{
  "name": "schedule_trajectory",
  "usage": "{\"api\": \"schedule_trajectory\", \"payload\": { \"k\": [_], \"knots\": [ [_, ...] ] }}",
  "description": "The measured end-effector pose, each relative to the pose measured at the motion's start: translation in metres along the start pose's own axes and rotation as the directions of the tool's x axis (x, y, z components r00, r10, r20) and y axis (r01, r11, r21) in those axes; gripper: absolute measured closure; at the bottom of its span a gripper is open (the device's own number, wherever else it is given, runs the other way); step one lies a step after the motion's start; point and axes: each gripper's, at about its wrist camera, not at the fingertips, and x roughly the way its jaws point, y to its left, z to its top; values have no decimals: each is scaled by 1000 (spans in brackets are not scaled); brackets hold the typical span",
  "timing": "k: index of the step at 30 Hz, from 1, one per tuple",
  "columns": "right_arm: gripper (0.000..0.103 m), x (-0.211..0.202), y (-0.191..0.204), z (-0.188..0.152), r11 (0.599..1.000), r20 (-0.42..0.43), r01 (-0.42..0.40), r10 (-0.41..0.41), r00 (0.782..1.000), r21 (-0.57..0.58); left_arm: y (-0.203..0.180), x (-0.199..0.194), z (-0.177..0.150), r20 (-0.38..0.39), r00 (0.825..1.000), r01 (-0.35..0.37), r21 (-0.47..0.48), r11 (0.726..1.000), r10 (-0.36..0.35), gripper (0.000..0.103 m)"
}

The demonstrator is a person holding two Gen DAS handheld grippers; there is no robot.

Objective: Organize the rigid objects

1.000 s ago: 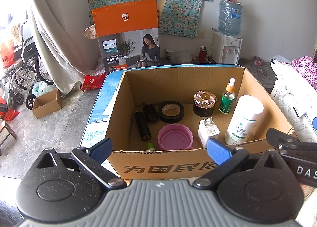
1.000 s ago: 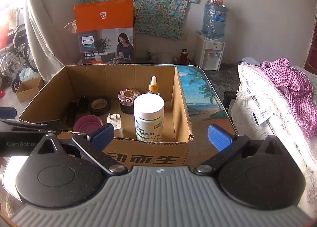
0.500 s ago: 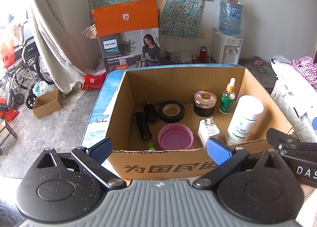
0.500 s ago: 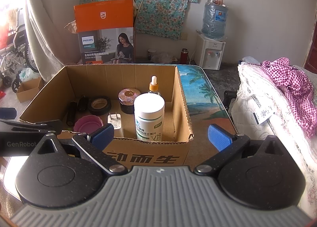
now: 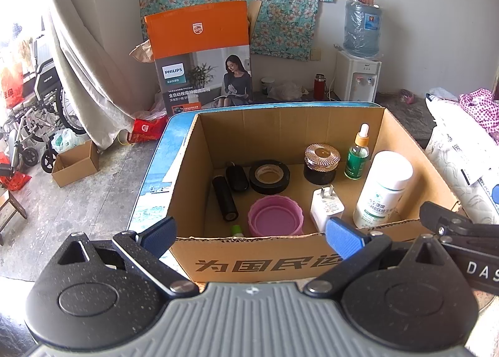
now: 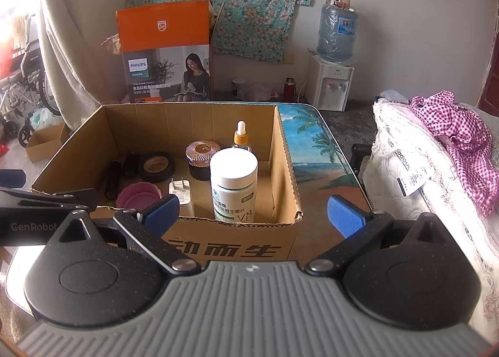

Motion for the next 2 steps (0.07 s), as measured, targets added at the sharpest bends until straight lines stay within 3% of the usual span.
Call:
{"api": "schedule_trajectory", "payload": {
  "k": [2],
  "knots": [
    [1, -3, 0, 1, 1000, 0, 0, 0, 1000, 2, 0, 0, 0, 1, 1000, 0, 0, 1000, 0, 1]
  ]
}}
